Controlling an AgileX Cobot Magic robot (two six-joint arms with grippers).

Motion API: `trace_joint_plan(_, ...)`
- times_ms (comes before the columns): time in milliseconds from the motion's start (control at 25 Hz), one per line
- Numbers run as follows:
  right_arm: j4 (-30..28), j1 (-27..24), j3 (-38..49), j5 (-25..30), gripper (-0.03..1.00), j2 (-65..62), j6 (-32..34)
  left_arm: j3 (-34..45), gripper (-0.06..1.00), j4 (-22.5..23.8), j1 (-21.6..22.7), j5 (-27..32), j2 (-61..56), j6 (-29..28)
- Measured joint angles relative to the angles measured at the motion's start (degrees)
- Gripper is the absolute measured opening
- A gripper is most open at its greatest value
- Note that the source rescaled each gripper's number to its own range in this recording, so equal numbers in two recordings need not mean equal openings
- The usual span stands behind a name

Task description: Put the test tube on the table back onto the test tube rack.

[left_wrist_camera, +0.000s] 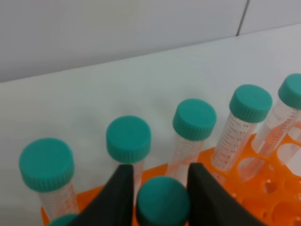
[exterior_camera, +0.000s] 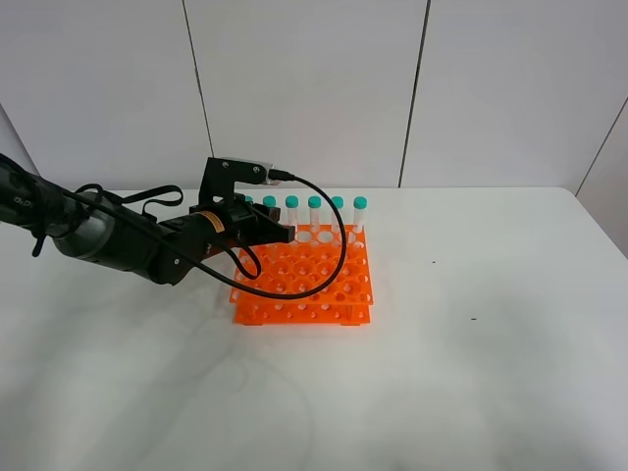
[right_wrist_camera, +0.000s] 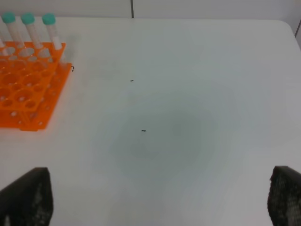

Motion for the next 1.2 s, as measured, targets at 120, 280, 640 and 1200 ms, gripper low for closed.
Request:
trace_joint_plan(120,0.0,0.0,0.0,0.0,1.0,0.0,0.0,0.0,0.33,0.0,0.0,0.0,0.0,-0.1)
trace_joint_plan(280,0.0,0.0,0.0,0.0,1.0,0.0,0.0,0.0,0.4,0.0,0.0,0.2,-0.1,-0.6)
trace_joint_plan(640,0.0,0.0,0.0,0.0,1.0,0.0,0.0,0.0,0.42,0.0,0.0,0.9,-3.0,-1.7)
trace_joint_plan(1200,0.0,0.0,0.0,0.0,1.0,0.0,0.0,0.0,0.82,4.0,0.0,11.9,-21.3,-1.8)
